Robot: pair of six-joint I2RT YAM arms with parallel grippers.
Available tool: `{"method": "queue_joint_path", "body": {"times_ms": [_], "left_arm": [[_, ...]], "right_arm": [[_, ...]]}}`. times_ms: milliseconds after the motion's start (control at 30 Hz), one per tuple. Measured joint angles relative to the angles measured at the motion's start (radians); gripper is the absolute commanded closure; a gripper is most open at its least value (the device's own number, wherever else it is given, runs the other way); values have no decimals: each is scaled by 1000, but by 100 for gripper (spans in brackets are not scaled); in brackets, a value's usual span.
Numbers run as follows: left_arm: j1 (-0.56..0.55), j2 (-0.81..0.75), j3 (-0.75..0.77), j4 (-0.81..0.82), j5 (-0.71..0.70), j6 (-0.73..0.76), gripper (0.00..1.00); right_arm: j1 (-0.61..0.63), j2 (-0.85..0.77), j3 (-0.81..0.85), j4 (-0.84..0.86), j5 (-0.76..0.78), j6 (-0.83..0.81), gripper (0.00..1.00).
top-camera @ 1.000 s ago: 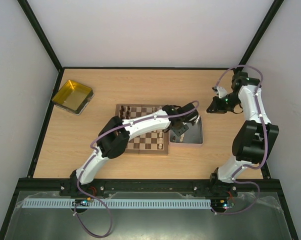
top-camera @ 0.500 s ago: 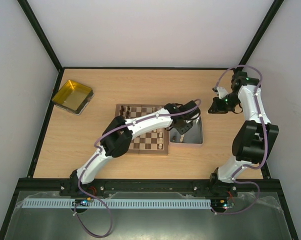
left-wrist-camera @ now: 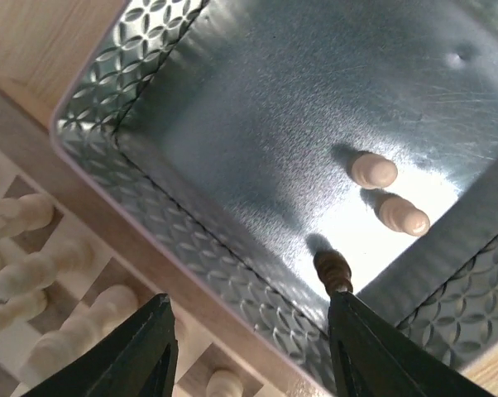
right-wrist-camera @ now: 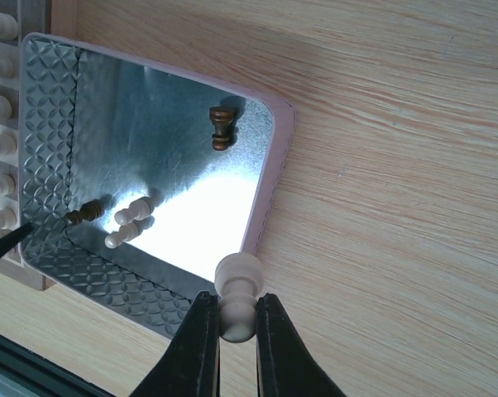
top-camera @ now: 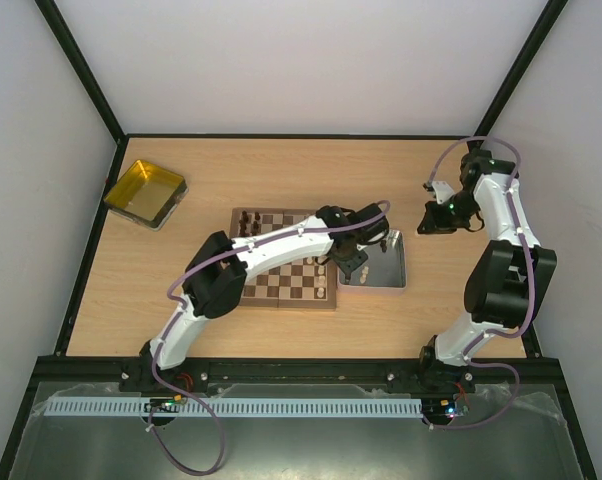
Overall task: Set up the chess pieces on the board
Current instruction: Pick up the chess piece from the storage box.
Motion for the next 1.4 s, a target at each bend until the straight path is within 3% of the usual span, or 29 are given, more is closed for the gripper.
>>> {"method": "queue_joint_path", "body": {"times_ms": [333, 1067, 1400], "left_arm": [[-2, -34, -58, -8, -2, 4, 51], [-3, 9, -37, 7, 97, 66, 54], [-9, 58, -25, 26, 110, 81, 65]], "right_arm": [[0, 0, -11, 4, 3, -8, 98], [0, -1, -51, 23, 10, -18, 98], [0, -1, -56, 24, 13, -19, 98]]}}
